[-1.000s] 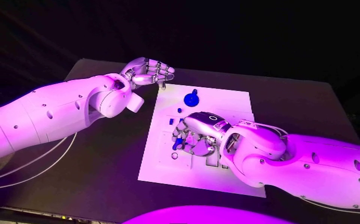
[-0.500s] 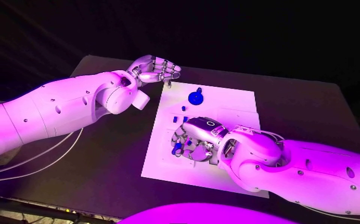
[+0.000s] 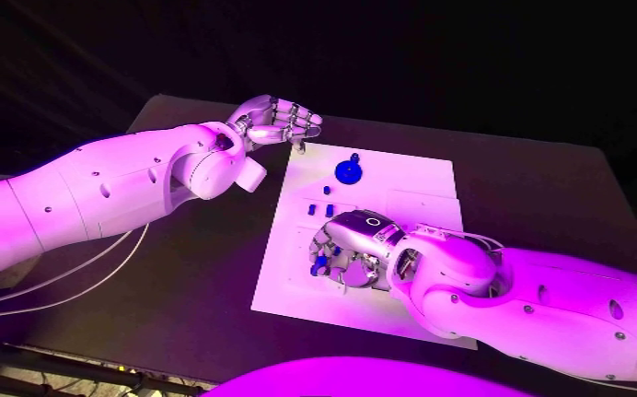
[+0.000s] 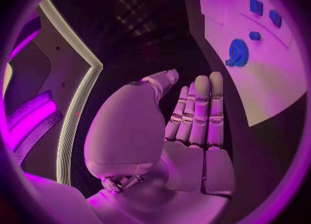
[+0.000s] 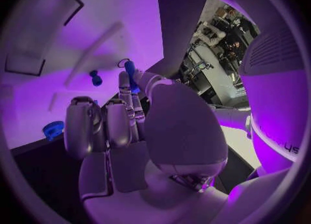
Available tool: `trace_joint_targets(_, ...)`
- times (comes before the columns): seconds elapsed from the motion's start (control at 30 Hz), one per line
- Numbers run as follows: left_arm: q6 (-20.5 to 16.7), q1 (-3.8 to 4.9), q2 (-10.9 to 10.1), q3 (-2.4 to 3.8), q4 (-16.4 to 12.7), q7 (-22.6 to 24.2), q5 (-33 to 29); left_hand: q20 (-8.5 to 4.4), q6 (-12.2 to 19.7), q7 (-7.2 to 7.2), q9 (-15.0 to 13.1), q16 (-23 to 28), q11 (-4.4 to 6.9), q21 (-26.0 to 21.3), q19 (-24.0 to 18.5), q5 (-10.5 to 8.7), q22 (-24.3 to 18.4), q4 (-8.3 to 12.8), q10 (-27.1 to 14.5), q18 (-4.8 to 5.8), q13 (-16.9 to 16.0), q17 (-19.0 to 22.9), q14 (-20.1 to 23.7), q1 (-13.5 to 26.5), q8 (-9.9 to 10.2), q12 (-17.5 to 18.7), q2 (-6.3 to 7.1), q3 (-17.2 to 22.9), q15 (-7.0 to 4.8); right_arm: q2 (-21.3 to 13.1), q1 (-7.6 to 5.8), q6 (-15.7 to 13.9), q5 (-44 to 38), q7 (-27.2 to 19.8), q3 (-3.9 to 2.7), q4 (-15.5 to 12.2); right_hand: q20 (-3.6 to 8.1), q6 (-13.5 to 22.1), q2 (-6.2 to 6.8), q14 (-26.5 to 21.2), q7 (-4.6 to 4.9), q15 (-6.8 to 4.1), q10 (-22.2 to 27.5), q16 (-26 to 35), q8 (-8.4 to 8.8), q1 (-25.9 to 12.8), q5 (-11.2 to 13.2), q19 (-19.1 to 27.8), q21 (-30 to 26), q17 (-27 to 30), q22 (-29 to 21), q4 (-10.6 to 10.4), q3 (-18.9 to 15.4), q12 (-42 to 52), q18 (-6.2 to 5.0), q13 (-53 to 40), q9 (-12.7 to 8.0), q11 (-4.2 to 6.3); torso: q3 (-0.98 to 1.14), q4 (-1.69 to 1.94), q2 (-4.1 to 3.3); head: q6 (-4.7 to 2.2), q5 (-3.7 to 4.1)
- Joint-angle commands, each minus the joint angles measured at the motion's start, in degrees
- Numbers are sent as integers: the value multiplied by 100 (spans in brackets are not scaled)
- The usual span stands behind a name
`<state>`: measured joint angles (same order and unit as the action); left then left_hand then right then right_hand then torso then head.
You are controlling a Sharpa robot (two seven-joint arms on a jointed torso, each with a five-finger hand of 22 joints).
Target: Assemble the parts on the task board
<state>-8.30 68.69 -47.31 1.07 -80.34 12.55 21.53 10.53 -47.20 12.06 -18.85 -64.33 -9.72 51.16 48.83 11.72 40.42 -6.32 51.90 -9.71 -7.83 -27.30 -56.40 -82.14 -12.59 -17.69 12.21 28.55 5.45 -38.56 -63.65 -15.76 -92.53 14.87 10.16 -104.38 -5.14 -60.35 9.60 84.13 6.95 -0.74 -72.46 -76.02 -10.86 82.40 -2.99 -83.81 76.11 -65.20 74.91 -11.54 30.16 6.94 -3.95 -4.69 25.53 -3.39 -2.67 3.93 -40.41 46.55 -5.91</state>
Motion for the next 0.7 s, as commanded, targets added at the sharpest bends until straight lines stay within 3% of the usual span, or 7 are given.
trace_joint_targets(0.03, 83, 3, 5, 3, -19, 28, -10, 23, 58, 179, -10, -37, -13, -29, -11, 14, -7, 5, -36, -82, -7, 5, 44, -2, 2, -34, -54, -35, -9, 13, 23, 136, -213, 35, 3, 9, 18, -29, -9, 117, 22, -28, -18, -30, -22, -57, -28, -44, 2, -4, 991, 12, 41, -29, 107, -6, 128, -1, 0, 5, -2, 5, -6)
trace_joint_targets(0.7, 78, 4, -25, 3, -36, 22, -7, 23, 58, 179, -10, -37, -13, -29, -11, 14, -7, 5, -36, -82, -7, 5, 44, -2, 2, -34, -54, -35, -9, 78, 85, 46, -424, 218, 7, 145, 15, -22, 0, 118, 25, -27, -24, -34, -21, -80, -39, -46, 4, -7, 994, 31, 72, -41, 107, -9, 131, -3, -3, 2, 0, 18, -7)
